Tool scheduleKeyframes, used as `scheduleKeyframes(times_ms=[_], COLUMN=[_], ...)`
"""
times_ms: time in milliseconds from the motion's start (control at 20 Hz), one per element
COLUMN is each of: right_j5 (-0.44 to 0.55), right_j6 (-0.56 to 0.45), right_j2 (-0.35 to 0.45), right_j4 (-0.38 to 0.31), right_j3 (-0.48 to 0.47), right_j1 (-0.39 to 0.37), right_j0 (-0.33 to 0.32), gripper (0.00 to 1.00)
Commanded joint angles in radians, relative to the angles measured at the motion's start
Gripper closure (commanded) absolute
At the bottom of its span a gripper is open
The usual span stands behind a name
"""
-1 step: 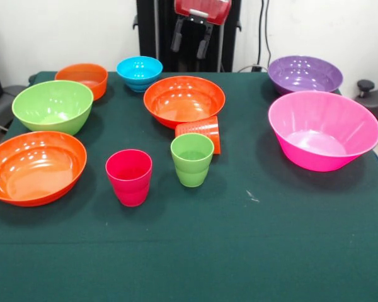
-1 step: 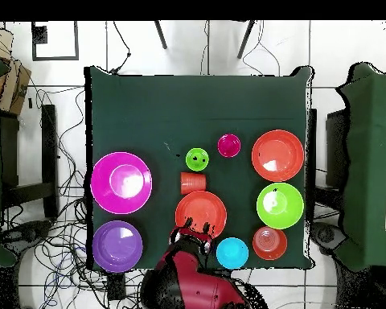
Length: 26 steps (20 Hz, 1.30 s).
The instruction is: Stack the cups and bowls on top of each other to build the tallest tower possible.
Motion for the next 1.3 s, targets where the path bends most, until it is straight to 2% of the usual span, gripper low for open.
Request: scheduleKeyframes(times_ms=[50,400,650,1000,1300], right_j5=[-0.042,-0.012,-0.04,-0.041,0.003], right_j6=[0.2,0.187,0.201,0.207,0.177], right_j2=[0.038,0.045,0.073,0.085,0.092], right_j4=[0.102,0.1,0.107,0.126,0.097], right_j3=[-0.05,-0.064,-0.101,-0.122,-0.134], right_j1=[0.101,0.091,0.14,0.159,0.122], right_j0=[0.046,0.039,0.022,0.021,-0.005], gripper=[0.0,0.0,0.0,0.0,0.0])
